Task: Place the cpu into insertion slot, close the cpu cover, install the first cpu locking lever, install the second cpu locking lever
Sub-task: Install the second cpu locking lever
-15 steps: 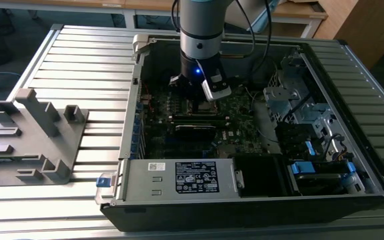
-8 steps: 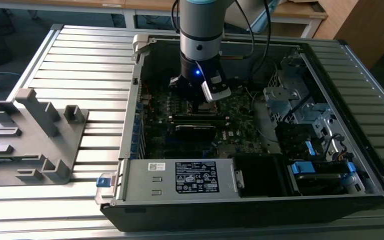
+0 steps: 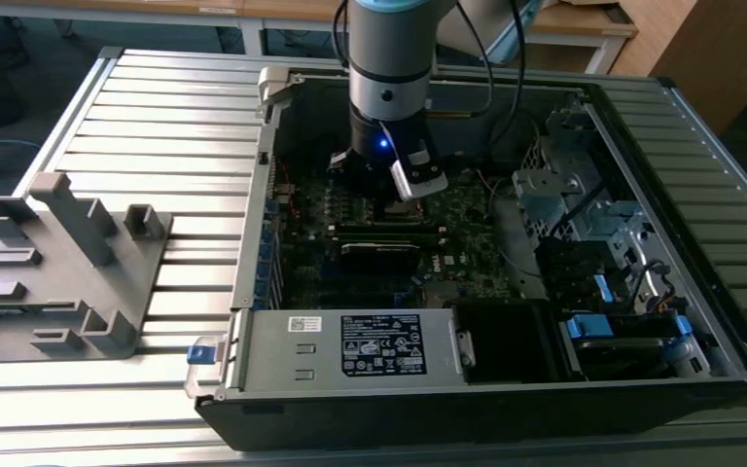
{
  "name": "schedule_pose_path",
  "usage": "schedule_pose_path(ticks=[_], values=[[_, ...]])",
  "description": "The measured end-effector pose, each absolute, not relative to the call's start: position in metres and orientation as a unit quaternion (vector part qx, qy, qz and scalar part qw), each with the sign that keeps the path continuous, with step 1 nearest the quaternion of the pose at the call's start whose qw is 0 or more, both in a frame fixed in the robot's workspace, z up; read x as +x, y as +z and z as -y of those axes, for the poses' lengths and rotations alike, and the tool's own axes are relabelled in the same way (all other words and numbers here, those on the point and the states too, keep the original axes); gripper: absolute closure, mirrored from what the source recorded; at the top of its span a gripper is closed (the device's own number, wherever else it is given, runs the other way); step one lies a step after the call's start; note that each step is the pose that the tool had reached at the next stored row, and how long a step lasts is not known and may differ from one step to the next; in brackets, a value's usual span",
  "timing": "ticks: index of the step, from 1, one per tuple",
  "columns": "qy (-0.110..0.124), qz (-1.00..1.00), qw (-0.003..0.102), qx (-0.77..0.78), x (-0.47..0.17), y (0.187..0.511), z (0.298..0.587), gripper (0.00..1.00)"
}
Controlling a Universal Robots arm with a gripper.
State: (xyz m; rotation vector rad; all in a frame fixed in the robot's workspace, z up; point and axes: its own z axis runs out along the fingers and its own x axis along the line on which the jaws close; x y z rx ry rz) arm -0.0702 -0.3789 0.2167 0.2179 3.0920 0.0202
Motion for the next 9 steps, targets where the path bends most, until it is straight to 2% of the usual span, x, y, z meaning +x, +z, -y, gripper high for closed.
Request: schedule_pose_path(ticks=[9], values=[[0.006,-0.997,0.021,0.07,-0.0749,0.2129,0.3789,0.9]])
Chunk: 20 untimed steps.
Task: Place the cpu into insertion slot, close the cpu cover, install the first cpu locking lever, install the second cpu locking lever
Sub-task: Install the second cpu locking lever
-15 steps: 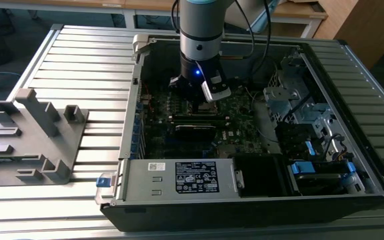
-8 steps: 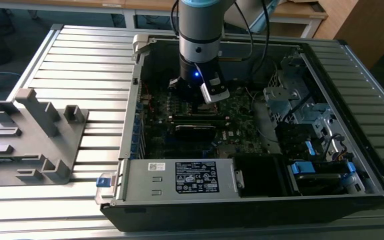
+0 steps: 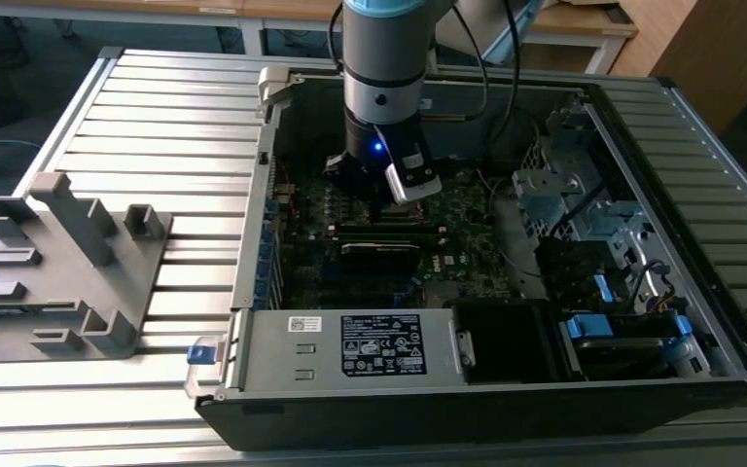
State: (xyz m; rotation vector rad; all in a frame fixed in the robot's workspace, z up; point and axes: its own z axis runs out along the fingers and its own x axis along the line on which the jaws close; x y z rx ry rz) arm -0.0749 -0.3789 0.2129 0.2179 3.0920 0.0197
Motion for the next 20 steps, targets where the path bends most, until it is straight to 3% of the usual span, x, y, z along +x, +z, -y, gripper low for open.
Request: schedule_pose_path(ticks=[20], values=[[0.009,-0.997,0.021,0.07,-0.088,0.204,0.379,0.9]])
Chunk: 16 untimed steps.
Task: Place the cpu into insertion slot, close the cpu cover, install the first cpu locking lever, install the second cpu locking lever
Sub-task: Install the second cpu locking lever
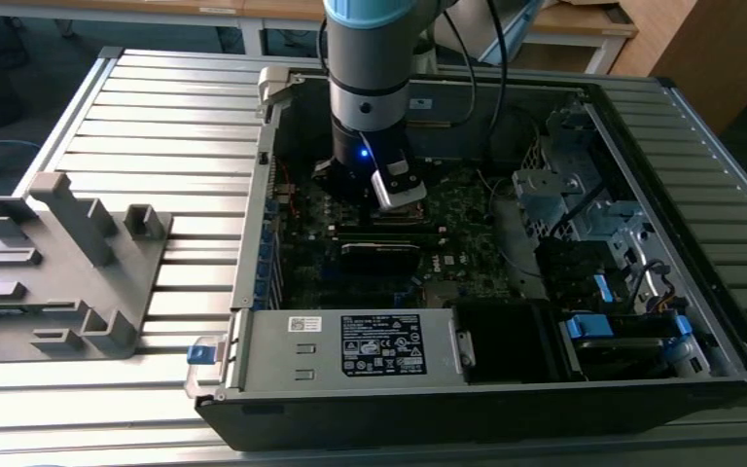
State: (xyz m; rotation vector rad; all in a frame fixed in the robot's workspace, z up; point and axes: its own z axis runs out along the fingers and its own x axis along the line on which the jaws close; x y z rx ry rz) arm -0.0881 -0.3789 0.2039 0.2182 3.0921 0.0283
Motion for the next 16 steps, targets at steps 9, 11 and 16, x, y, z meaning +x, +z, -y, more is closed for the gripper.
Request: schedule_pose_path(ticks=[9,11,16], values=[[0.021,-0.997,0.02,0.071,-0.0895,0.2029,0.3789,0.9],[0.021,-0.997,0.02,0.071,-0.0894,0.2029,0.3789,0.9],[0.024,-0.997,0.02,0.071,-0.0899,0.2002,0.3793,0.9]])
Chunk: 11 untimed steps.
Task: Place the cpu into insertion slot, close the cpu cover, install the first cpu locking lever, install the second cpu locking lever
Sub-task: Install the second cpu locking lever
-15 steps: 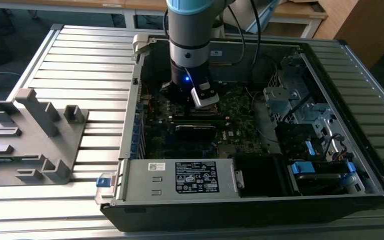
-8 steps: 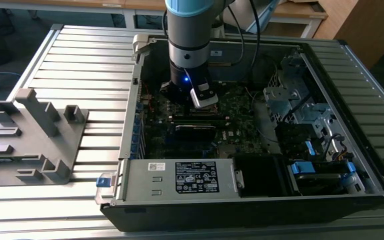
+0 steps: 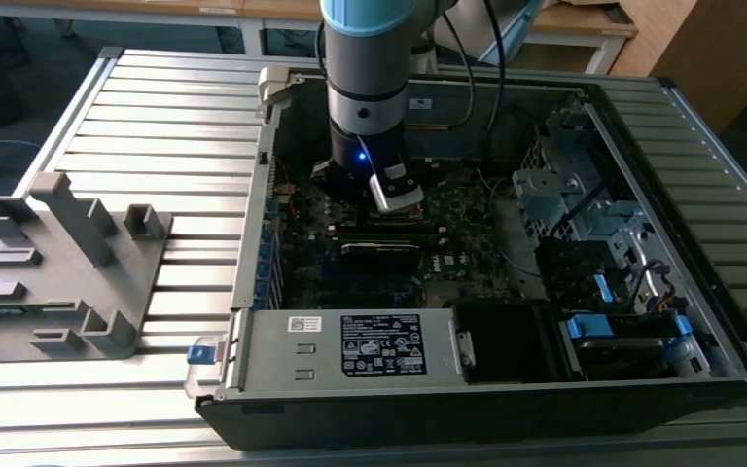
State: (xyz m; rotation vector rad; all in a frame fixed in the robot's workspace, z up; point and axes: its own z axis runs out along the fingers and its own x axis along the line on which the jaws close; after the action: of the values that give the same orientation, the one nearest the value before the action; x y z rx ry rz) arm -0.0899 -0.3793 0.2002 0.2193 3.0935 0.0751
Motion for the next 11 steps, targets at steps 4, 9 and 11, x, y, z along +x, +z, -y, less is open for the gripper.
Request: schedule_pose_path(ticks=[4,9,11], values=[[0.028,-0.997,0.019,0.071,-0.0899,0.1999,0.3793,0.9],[0.029,-0.997,0.019,0.071,-0.0903,0.1993,0.3793,0.9],[0.03,-0.997,0.019,0.071,-0.0909,0.199,0.3794,0.9]])
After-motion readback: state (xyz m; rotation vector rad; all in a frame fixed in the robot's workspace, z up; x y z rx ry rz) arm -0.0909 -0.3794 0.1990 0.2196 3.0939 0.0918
